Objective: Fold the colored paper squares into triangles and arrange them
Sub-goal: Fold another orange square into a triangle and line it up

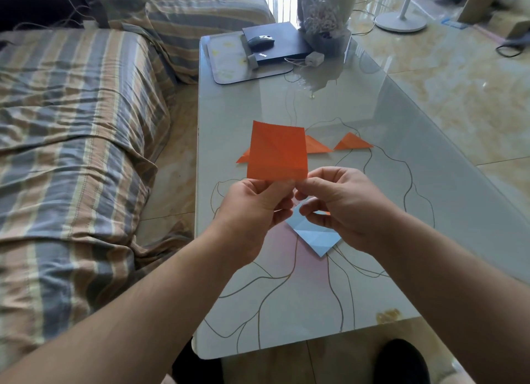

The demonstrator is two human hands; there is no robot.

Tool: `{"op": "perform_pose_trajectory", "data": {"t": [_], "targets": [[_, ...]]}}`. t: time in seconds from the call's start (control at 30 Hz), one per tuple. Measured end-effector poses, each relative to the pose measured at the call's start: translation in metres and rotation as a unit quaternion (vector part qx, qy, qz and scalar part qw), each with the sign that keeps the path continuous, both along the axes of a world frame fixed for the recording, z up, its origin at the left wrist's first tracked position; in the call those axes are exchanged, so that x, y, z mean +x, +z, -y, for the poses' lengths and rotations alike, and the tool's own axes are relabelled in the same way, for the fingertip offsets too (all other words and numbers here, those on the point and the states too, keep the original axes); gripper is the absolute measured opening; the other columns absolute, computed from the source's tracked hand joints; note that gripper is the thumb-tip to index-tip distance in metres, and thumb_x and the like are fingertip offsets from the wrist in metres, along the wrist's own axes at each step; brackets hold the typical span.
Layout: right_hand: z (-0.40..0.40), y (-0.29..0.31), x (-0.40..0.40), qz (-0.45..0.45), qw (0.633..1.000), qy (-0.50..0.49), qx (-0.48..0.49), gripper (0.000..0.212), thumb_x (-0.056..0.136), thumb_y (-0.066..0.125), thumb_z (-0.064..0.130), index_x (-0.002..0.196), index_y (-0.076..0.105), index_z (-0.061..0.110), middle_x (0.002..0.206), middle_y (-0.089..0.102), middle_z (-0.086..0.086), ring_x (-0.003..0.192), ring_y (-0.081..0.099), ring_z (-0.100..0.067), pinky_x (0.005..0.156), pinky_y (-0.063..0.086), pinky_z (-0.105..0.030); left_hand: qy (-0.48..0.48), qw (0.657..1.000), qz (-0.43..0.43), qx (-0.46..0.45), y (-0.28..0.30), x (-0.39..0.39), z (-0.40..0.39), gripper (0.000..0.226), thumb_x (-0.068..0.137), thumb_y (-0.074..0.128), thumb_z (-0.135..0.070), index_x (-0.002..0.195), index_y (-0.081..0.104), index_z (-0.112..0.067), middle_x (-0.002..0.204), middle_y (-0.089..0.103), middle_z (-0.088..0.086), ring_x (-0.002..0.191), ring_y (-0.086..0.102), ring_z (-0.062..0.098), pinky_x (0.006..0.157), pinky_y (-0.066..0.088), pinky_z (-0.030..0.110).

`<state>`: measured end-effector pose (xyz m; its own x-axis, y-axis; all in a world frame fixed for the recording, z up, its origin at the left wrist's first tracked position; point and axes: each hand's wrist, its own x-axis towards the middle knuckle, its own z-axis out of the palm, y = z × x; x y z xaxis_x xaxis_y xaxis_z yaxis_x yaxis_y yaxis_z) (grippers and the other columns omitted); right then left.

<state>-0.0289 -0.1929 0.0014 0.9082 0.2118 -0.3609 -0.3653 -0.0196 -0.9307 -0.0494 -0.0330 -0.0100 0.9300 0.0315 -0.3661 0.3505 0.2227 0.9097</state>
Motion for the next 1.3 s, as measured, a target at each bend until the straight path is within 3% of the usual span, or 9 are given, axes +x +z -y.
{"op": "perform_pose_trajectory", "data": {"t": [0.43,0.6,0.83,0.97,1.1,1.2,1.3], "targets": [[-0.002,0.001,0.002,0.002,1.0,-0.027,-0.007,0.014,0.095,0.073,0.017,0.082,0.07,0.014,0.076,0.072,-0.003,0.064,0.066,-0.018,0.071,0.054,-0.037,0.029,0.999,-0.013,-0.002,0.002,0.001,-0.006,0.02,0.088,0.079,-0.03,0.092,0.07,-0.012,0.075,0.069,0.002,0.074,0.066,0.018,0.076,0.06,0.033],[0.001,0.002,0.003,0.003,1.0,-0.03,0.003,0.015,0.095,0.073,0.017,0.081,0.07,0.014,0.075,0.072,-0.003,0.063,0.066,-0.018,0.071,0.053,-0.037,0.009,0.999,0.023,0.035,0.004,0.001,-0.01,0.026,0.103,0.059,-0.034,0.097,0.072,-0.012,0.088,0.075,0.005,0.08,0.07,0.021,0.085,0.06,0.041],[0.003,0.005,0.003,-0.008,0.999,-0.034,0.028,0.015,0.094,0.073,0.014,0.079,0.069,0.013,0.074,0.07,-0.004,0.062,0.063,-0.018,0.068,0.053,-0.033,-0.02,0.991,0.079,0.111,0.007,-0.002,-0.008,0.038,0.111,0.039,-0.037,0.107,0.068,-0.013,0.099,0.077,0.008,0.087,0.071,0.027,0.086,0.06,0.047],[0.003,0.004,0.003,-0.018,0.999,-0.033,0.036,0.015,0.095,0.072,0.014,0.08,0.069,0.013,0.074,0.07,-0.005,0.061,0.063,-0.019,0.065,0.053,-0.032,-0.004,0.995,0.065,0.082,0.005,-0.003,-0.009,0.047,0.112,0.028,-0.043,0.113,0.066,-0.015,0.102,0.077,0.009,0.091,0.073,0.027,0.086,0.059,0.046],[0.0,0.004,0.001,-0.042,0.997,-0.034,0.046,0.014,0.097,0.07,0.015,0.083,0.069,0.013,0.075,0.07,-0.007,0.061,0.063,-0.02,0.065,0.052,-0.034,0.005,0.999,0.037,0.012,0.007,-0.001,-0.005,0.034,0.106,0.048,-0.045,0.109,0.068,-0.017,0.101,0.077,0.007,0.09,0.073,0.022,0.086,0.06,0.041],[-0.003,0.002,-0.003,-0.052,0.998,0.011,0.046,0.016,0.094,0.074,0.023,0.082,0.069,0.014,0.078,0.069,-0.007,0.064,0.065,-0.021,0.069,0.053,-0.035,0.012,0.999,0.047,0.021,0.004,0.001,-0.003,0.019,0.1,0.065,-0.029,0.113,0.067,-0.015,0.102,0.077,0.007,0.096,0.075,0.024,0.087,0.061,0.038],[-0.004,0.003,-0.008,-0.022,0.993,0.106,-0.037,0.02,0.088,0.079,0.035,0.082,0.07,0.018,0.082,0.073,-0.006,0.073,0.07,-0.021,0.074,0.054,-0.035,0.04,0.997,0.058,0.001,0.002,0.005,-0.006,0.017,0.102,0.06,-0.008,0.117,0.064,-0.011,0.101,0.074,0.015,0.094,0.075,0.028,0.084,0.062,0.036]]}}
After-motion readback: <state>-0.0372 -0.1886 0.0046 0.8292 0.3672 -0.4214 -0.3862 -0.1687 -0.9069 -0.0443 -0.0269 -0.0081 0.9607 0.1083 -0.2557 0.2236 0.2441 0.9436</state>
